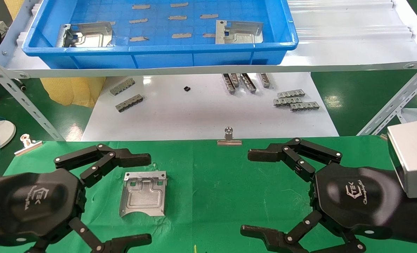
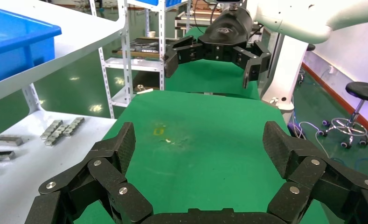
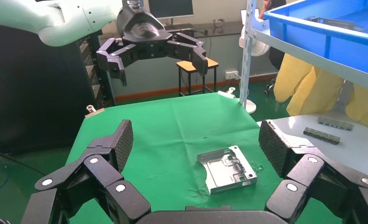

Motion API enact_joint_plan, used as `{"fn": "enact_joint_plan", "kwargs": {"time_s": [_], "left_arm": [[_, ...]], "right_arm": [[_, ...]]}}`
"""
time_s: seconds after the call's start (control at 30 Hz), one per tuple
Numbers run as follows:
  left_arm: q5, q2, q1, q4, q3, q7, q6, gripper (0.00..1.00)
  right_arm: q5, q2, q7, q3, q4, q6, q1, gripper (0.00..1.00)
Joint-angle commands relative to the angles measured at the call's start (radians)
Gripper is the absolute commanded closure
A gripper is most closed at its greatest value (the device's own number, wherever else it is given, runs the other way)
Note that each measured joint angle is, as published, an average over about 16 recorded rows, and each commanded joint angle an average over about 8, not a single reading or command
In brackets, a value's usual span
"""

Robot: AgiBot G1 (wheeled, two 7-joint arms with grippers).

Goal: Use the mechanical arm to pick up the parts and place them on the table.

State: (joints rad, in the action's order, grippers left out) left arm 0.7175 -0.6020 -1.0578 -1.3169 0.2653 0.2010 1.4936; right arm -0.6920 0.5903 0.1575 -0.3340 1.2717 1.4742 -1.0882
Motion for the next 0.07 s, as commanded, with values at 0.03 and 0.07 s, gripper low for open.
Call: {"fn": "enact_joint_plan", "kwargs": {"time_s": [0.03, 0.07], "left_arm": [[0.002, -0.002, -0.004, 0.009, 0.003, -0.004, 0.0, 0.0], [0.003, -0.002, -0.004, 0.01, 0.004, -0.005, 0.0, 0.0]], "right_arm": [[0.0, 0.0, 0.0, 0.0, 0.0, 0.0, 0.0, 0.0], [0.0, 0.0, 0.0, 0.0, 0.0, 0.0, 0.0, 0.0]]}}
